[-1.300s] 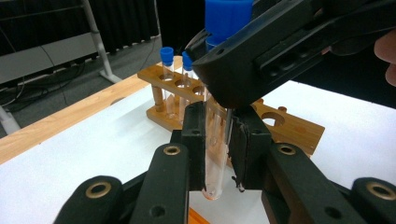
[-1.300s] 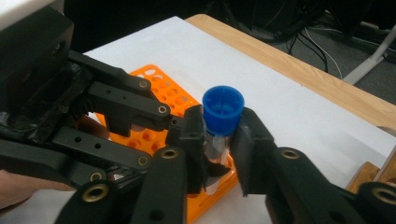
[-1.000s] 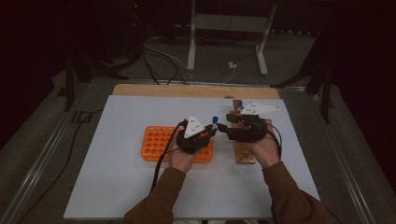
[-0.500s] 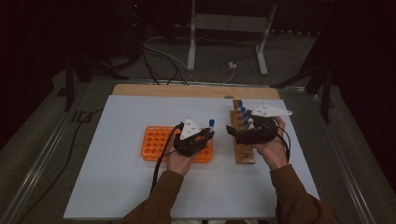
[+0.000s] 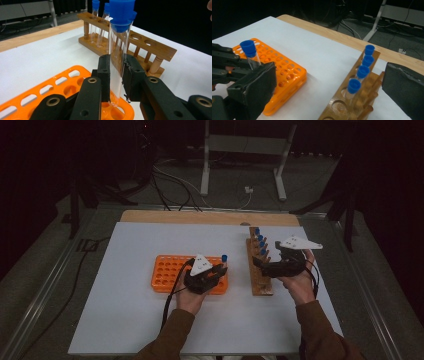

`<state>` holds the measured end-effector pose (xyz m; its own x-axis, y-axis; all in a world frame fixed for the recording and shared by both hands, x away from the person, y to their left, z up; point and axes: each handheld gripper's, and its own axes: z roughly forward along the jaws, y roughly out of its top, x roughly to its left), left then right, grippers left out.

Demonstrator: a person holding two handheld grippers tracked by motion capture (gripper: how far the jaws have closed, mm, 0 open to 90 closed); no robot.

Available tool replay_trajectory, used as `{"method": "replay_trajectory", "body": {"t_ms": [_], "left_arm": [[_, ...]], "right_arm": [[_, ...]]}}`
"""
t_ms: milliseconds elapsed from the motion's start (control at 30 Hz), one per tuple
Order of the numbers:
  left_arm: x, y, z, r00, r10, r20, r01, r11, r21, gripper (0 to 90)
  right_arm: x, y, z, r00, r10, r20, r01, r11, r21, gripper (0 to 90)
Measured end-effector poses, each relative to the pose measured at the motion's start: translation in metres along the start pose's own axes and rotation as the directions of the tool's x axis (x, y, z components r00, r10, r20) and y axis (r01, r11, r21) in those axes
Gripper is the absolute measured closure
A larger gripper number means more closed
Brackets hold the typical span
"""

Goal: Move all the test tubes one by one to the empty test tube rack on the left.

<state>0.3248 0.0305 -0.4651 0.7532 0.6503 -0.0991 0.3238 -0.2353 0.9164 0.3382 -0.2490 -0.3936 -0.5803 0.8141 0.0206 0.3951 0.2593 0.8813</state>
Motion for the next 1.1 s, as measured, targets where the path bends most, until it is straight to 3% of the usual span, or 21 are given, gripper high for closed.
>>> {"method": "replay_trajectory", "body": {"t_ms": [533,800,1100], "left_arm": [[-0.003,-0.02,0.003,0.9999,-0.015,-0.002,0.015,0.9993,0.034,78.3],[-0.005,-0.028,0.009,0.9999,0.0,-0.011,0.001,0.9972,0.074,78.4],[-0.007,-0.031,0.009,0.9998,0.013,-0.014,-0.011,0.9961,0.088,78.4]], "right_arm": [[-0.008,-0.016,-0.008,0.9997,0.023,0.012,-0.023,1.0,-0.007,0.0],[-0.01,-0.024,-0.011,0.9994,0.034,0.008,-0.034,0.999,-0.007,0.0],[-0.011,-0.032,-0.009,0.9993,0.037,0.001,-0.037,0.999,-0.001,0.0]]}}
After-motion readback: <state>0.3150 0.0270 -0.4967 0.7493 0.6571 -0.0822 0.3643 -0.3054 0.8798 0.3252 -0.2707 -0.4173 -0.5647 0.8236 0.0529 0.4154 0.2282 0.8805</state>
